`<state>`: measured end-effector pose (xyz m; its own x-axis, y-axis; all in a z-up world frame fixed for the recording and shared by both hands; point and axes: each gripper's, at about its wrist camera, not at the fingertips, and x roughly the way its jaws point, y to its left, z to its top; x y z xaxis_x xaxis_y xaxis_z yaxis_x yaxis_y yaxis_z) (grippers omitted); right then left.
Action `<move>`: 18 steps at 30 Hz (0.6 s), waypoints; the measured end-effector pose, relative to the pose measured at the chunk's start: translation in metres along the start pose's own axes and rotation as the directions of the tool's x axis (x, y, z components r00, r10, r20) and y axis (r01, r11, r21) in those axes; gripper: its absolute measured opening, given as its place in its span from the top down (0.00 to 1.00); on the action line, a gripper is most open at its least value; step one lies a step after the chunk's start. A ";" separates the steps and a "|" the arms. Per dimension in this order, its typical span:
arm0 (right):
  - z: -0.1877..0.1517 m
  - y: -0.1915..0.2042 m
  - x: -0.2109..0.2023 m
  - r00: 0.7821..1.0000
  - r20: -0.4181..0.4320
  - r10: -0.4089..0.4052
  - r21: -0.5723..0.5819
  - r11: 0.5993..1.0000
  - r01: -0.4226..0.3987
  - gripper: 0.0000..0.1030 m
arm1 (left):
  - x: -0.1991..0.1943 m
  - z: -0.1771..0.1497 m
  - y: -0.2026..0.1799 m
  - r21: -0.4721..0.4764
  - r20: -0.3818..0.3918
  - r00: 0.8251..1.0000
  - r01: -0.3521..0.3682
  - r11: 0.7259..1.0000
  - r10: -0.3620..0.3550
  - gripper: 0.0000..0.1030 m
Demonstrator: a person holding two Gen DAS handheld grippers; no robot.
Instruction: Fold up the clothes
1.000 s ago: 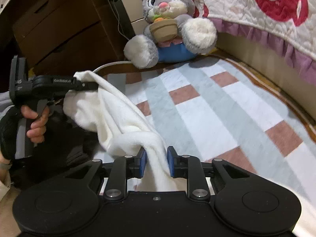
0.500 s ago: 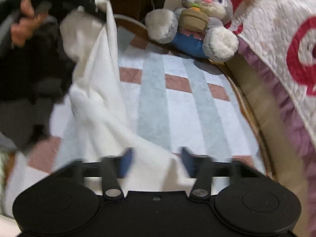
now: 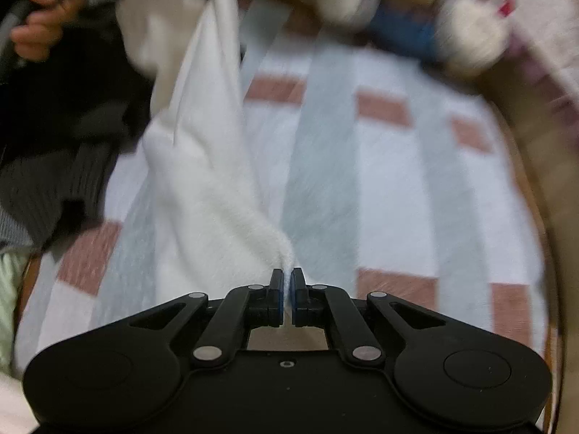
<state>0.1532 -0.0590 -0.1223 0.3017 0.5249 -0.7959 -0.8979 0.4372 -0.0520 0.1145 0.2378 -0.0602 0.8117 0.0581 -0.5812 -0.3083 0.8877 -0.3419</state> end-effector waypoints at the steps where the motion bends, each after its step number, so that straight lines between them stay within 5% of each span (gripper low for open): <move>1: -0.006 0.002 -0.014 0.997 0.076 -0.035 0.042 0.999 0.032 0.96 | 0.002 0.000 0.003 -0.027 -0.012 1.000 0.013 1.000 -0.013 0.89; 4: -0.030 -0.007 -0.055 0.948 0.261 -0.179 0.258 0.960 0.110 0.96 | 0.007 -0.001 0.013 -0.107 -0.045 0.998 0.049 0.993 -0.054 0.88; 6: -0.048 -0.020 -0.069 0.913 0.296 -0.281 0.397 0.906 0.150 0.96 | 0.011 -0.002 0.019 -0.161 -0.066 0.994 0.071 0.984 -0.083 0.86; 11: -0.080 -0.066 -0.053 0.876 0.101 -0.471 0.617 0.721 0.316 0.96 | 0.031 -0.013 0.030 -0.293 -0.086 0.983 0.132 0.947 -0.164 0.57; 13: -0.084 -0.076 -0.036 0.867 -0.020 -0.497 0.627 0.670 0.399 0.96 | 0.037 -0.018 0.029 -0.305 -0.078 0.984 0.126 0.944 -0.157 0.56; 18: -0.079 -0.077 -0.020 0.848 -0.138 -0.512 0.613 0.628 0.479 0.95 | 0.044 -0.020 0.015 -0.205 -0.116 0.980 0.134 0.969 -0.160 0.49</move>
<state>0.1909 -0.1601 -0.1500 0.6717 0.1204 -0.7310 -0.2230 0.9738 -0.0446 0.1354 0.2442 -0.1053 0.7876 -0.1379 -0.6005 -0.2921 0.7746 -0.5609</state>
